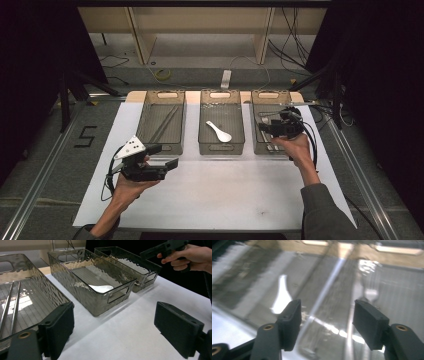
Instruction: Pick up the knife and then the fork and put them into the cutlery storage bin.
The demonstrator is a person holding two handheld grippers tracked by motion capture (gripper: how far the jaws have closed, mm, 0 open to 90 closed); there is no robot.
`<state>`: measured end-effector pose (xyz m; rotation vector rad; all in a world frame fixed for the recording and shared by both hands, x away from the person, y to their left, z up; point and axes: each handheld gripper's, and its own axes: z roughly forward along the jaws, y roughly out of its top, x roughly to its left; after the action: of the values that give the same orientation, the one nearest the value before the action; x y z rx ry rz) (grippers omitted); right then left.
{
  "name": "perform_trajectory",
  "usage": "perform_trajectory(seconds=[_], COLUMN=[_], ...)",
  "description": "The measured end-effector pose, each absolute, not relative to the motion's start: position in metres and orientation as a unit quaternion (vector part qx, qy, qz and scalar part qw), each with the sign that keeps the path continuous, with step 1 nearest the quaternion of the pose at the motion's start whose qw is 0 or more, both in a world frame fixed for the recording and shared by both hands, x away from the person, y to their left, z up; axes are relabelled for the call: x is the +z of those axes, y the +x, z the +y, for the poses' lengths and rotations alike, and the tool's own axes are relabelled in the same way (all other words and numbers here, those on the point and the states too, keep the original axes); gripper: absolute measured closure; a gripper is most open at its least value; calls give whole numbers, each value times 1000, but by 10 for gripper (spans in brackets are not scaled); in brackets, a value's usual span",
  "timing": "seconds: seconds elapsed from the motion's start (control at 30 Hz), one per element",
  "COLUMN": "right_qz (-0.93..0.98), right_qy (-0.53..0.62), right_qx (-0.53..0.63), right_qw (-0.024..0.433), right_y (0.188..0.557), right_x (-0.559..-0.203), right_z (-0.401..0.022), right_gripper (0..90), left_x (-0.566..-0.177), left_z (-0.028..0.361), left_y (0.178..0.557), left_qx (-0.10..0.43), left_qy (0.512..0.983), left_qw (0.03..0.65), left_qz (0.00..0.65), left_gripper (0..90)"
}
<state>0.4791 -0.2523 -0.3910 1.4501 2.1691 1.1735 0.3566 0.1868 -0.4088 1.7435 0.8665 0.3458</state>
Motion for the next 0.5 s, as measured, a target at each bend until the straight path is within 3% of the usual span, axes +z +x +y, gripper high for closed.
perform_trajectory(seconds=[0.5], right_qz=[753], right_qy=[441], right_qx=[469], right_qw=[136], right_y=[432], right_x=[-387], right_z=[-231], right_gripper=[290], left_x=[-410], left_z=[185], left_y=[357], left_qx=[141], left_qy=[743], left_qw=[545], left_qz=[361], left_gripper=[157])
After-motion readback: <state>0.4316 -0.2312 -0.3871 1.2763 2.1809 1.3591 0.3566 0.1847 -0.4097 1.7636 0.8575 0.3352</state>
